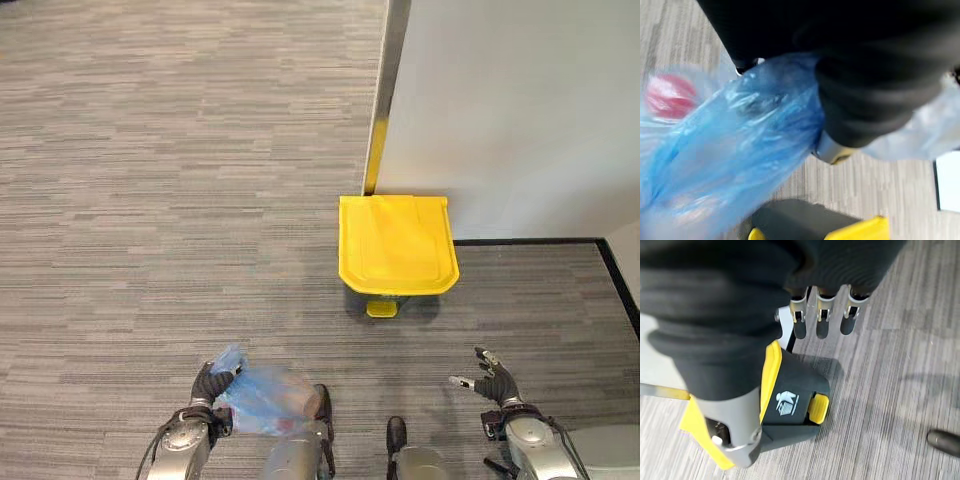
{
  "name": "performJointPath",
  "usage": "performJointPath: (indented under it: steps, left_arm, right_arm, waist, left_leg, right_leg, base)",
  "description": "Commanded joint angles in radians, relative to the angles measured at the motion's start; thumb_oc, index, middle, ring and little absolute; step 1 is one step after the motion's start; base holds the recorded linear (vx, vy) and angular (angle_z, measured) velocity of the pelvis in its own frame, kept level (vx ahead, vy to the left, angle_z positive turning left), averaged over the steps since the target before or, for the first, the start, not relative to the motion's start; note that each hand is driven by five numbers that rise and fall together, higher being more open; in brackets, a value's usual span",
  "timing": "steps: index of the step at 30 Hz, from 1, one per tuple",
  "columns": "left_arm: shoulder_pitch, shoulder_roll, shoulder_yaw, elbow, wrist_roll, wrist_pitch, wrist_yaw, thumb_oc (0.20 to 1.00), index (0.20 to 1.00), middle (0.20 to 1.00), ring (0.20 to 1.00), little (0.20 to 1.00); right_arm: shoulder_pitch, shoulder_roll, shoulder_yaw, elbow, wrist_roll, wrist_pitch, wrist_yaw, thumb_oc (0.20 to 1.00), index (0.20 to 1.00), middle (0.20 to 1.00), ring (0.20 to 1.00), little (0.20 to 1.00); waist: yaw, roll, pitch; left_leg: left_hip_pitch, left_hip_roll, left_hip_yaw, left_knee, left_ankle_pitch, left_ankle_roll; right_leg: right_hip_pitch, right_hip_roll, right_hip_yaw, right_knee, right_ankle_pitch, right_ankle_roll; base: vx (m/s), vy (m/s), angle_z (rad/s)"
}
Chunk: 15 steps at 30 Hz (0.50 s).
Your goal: Gather garbage on tea table into small bin, then transfer packed bag to large trash can.
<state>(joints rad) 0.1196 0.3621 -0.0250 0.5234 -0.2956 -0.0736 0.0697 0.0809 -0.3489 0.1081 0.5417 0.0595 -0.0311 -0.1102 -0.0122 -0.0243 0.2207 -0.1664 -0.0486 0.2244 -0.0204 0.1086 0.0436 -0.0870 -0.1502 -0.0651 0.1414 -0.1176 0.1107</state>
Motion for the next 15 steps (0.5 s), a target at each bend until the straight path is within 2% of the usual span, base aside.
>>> performJointPath:
  steps: [1, 4, 7, 8, 10, 15]
  left_arm:
    - [-0.009, 0.04, 0.052, -0.062, 0.003, -0.049, 0.012, 0.2, 0.2, 0.2, 0.2, 0.2]
    - [-0.013, 0.04, 0.051, -0.059, -0.006, -0.05, 0.019, 0.2, 0.2, 0.2, 0.2, 0.2]
    - [-0.012, 0.041, 0.051, -0.058, -0.015, -0.05, 0.023, 0.2, 0.2, 0.2, 0.2, 0.2]
    - [-0.01, 0.044, 0.049, -0.053, -0.02, -0.052, 0.024, 0.2, 0.2, 0.2, 0.2, 0.2]
    - [-0.007, 0.039, 0.048, -0.059, -0.019, -0.051, 0.014, 0.2, 0.2, 0.2, 0.2, 0.2]
    - [0.003, 0.023, 0.044, -0.05, -0.019, -0.045, 0.001, 0.2, 0.2, 0.2, 0.2, 0.2]
  right_arm:
    - [-0.053, -0.012, -0.003, -0.002, 0.005, -0.015, 0.004, 1.0, 1.0, 1.0, 1.0, 1.0]
    - [-0.063, -0.016, 0.002, -0.001, 0.003, -0.013, 0.004, 1.0, 1.0, 1.0, 1.0, 1.0]
    - [-0.074, -0.02, 0.007, -0.004, -0.001, -0.013, 0.001, 1.0, 1.0, 1.0, 1.0, 1.0]
    - [-0.066, -0.02, 0.007, 0.0, -0.003, -0.01, 0.002, 1.0, 1.0, 1.0, 1.0, 1.0]
    - [-0.048, -0.027, -0.004, -0.001, -0.004, -0.011, 0.0, 1.0, 1.0, 1.0, 1.0, 1.0]
    - [-0.034, -0.04, -0.019, 0.01, 0.011, -0.012, -0.005, 1.0, 1.0, 1.0, 1.0, 1.0]
  waist:
    - [0.025, -0.036, -0.013]
    - [0.021, -0.027, -0.005]
    - [0.013, -0.016, 0.009]
    - [0.002, -0.019, 0.012]
    - [-0.006, -0.033, 0.006]
    - [-0.009, -0.041, -0.021]
  left_leg:
    - [0.0, 0.018, -0.074, 0.146, -0.194, -0.027]
    - [0.034, 0.017, -0.067, 0.138, -0.212, -0.018]
    - [0.068, 0.026, -0.061, 0.13, -0.224, -0.018]
    - [0.086, 0.029, -0.07, 0.134, -0.23, -0.024]
    - [0.097, 0.026, -0.081, 0.152, -0.239, -0.037]
    - [0.116, 0.039, -0.092, 0.13, -0.226, -0.061]
  right_leg:
    - [0.026, 0.024, 0.007, 0.032, 0.022, 0.027]
    - [-0.04, 0.027, -0.005, 0.097, 0.047, 0.03]
    - [-0.11, 0.018, -0.061, 0.096, 0.071, 0.02]
    - [-0.111, 0.016, -0.087, 0.071, 0.067, 0.022]
    - [-0.074, 0.026, -0.075, 0.027, 0.069, 0.012]
    - [-0.003, 0.052, -0.094, -0.065, 0.065, -0.007]
  base:
    - [0.14, 0.072, -0.05]
    - [0.14, 0.035, -0.11]
    - [0.14, -0.045, -0.17]
    - [0.2, -0.121, -0.16]
    - [0.19, -0.181, 0.21]
    - [0.11, -0.135, 0.24]
